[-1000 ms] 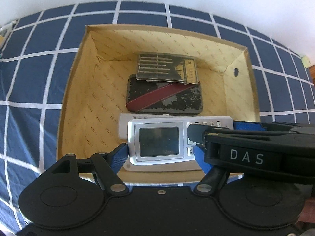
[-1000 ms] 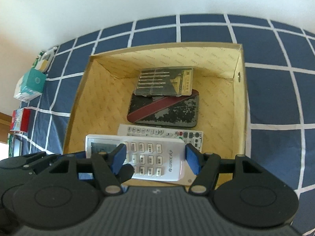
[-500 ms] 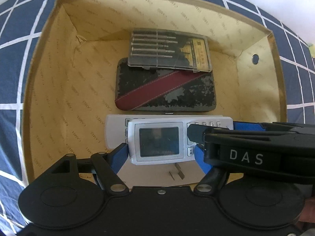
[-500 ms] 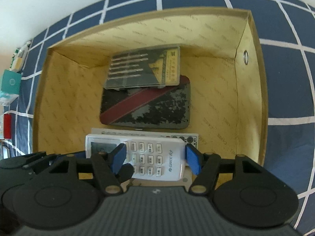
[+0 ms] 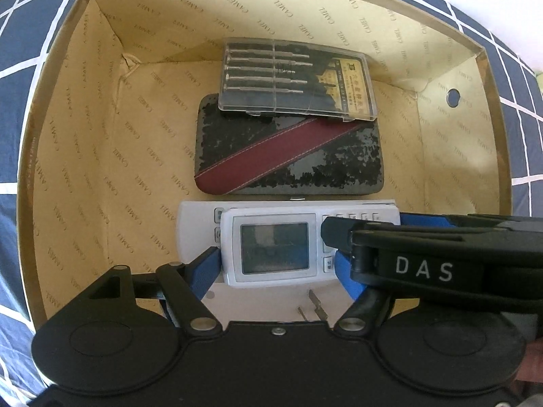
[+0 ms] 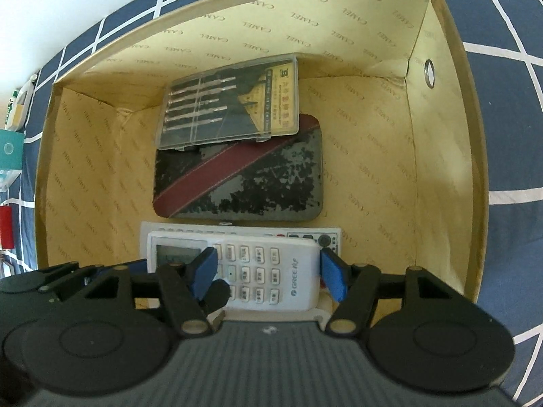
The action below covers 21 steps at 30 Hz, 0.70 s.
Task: Organize objects
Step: 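Lower the air-conditioner remote into the box onto the TV remote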
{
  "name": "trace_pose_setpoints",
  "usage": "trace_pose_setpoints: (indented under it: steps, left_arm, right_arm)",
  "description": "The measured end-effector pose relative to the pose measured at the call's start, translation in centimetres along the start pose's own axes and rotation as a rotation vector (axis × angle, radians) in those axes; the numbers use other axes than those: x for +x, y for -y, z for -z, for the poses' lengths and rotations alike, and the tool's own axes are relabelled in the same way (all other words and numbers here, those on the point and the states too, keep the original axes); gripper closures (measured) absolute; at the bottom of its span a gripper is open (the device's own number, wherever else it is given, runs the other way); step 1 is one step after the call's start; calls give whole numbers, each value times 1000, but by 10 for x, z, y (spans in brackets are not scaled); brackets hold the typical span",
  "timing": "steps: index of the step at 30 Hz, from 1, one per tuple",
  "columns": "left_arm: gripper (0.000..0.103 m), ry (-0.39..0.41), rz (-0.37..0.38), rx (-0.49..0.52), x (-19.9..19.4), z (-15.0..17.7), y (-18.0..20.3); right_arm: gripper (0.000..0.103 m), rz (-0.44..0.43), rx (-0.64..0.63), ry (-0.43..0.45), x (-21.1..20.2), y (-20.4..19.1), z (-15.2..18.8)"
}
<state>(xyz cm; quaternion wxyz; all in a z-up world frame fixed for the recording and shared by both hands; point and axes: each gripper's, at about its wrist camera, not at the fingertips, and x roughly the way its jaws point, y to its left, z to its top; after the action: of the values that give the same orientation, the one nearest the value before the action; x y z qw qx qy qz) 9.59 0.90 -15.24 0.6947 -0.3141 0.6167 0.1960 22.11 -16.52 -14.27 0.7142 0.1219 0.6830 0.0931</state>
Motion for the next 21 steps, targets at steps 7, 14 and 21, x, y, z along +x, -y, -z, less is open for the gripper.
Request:
trace_pose_setpoints:
  steps: [7, 14, 21]
  left_arm:
    - [29, 3, -4, -7, 0, 3, 1]
    - [27, 44, -22, -8, -13, 6, 3]
    - [23, 102, -51, -20, -40, 15, -1]
  right_arm:
    - [37, 1, -2, -5, -2, 0, -1]
    - [38, 3, -10, 26, -11, -1, 1]
    - [36, 4, -43, 90, -37, -8, 5]
